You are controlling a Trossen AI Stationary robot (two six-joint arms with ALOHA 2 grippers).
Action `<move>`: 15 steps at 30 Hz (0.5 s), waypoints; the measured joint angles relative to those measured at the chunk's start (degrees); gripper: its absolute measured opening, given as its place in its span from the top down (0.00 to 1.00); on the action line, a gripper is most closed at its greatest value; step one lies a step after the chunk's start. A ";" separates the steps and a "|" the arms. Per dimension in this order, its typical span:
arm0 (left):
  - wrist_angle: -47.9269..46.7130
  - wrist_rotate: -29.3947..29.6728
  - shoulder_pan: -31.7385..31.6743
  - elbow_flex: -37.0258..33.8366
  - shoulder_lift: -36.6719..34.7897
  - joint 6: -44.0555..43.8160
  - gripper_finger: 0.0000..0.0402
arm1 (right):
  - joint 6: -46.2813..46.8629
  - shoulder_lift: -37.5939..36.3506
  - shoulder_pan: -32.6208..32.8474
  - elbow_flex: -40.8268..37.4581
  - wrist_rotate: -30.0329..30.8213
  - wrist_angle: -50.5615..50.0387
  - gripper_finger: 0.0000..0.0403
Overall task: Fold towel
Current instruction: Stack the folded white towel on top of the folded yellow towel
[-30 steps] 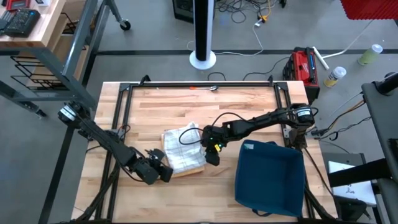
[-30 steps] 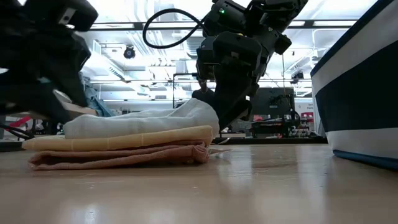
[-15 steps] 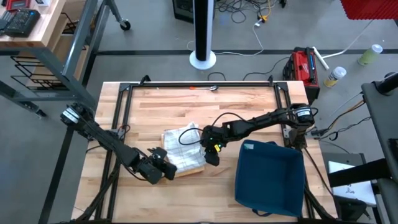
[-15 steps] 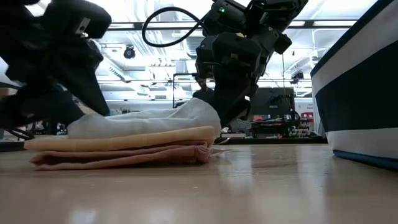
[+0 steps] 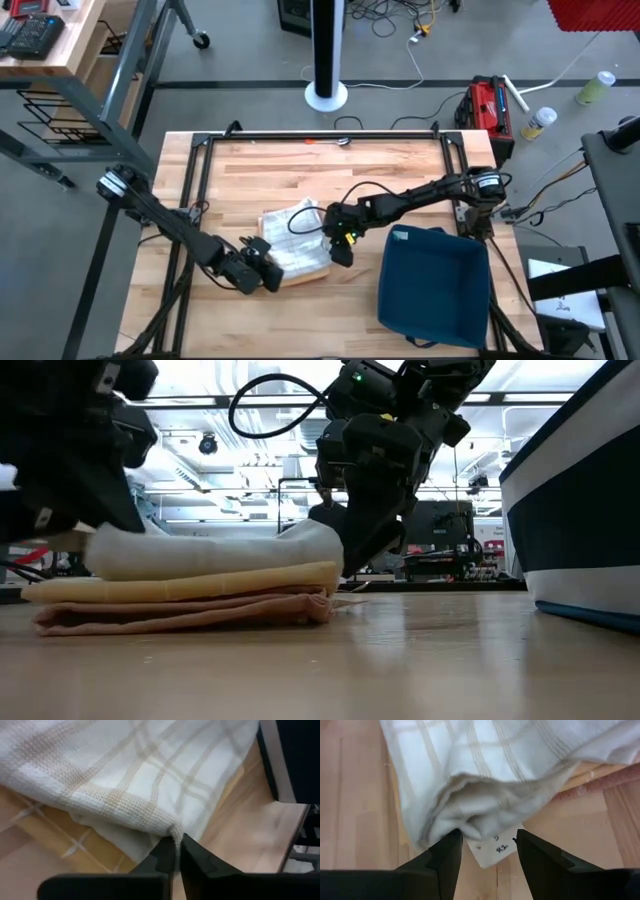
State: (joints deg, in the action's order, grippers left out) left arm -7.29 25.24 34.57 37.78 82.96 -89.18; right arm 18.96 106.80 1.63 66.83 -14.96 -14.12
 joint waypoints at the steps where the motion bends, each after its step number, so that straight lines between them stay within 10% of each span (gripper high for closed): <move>1: -0.79 -0.20 0.02 0.00 -0.82 0.01 0.98 | 0.05 0.00 0.00 0.02 0.00 -0.34 0.55; 15: -7.49 -10.70 0.20 0.00 -7.53 -3.79 0.99 | 0.83 -0.11 0.00 0.20 -0.09 -0.60 0.55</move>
State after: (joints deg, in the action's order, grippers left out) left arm -14.78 14.54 34.76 37.78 75.43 -92.97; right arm 19.79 106.69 1.63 67.02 -15.05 -14.72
